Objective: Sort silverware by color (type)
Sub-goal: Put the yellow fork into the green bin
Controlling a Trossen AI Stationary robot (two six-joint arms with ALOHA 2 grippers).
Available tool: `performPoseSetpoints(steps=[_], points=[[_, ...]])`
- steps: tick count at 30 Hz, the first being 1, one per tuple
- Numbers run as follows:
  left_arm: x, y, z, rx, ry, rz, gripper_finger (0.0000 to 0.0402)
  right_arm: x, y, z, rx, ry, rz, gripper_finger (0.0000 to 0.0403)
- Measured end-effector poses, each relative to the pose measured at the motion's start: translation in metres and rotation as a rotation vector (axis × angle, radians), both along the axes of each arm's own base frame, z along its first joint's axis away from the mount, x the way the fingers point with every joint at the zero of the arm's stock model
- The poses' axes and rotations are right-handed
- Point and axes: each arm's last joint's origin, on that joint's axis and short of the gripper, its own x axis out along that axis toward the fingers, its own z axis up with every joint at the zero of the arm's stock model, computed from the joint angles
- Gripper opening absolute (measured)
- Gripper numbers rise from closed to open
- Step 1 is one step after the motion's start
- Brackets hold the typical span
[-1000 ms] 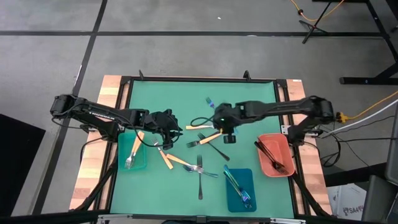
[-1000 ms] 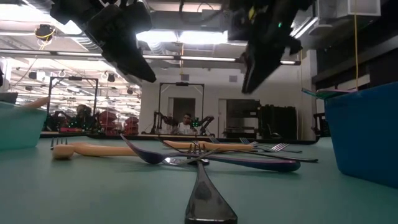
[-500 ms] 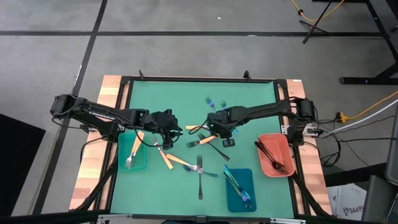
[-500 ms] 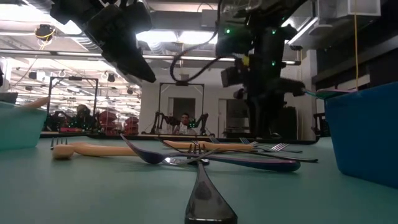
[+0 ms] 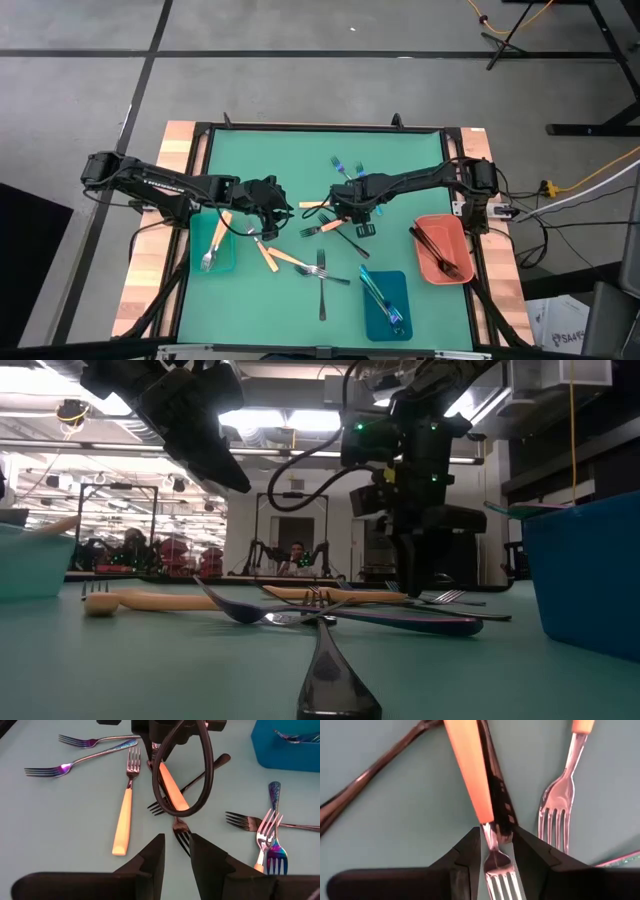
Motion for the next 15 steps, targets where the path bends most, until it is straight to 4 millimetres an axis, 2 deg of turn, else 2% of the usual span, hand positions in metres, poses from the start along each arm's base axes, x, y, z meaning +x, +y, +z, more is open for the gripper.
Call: performPoseSetpoints(steps=[15], points=[[0.000,0.000,0.000,0.000,0.000,0.000,0.0082,-0.006,0.001,-0.013,0.016,-0.012,0.002,0.0104]])
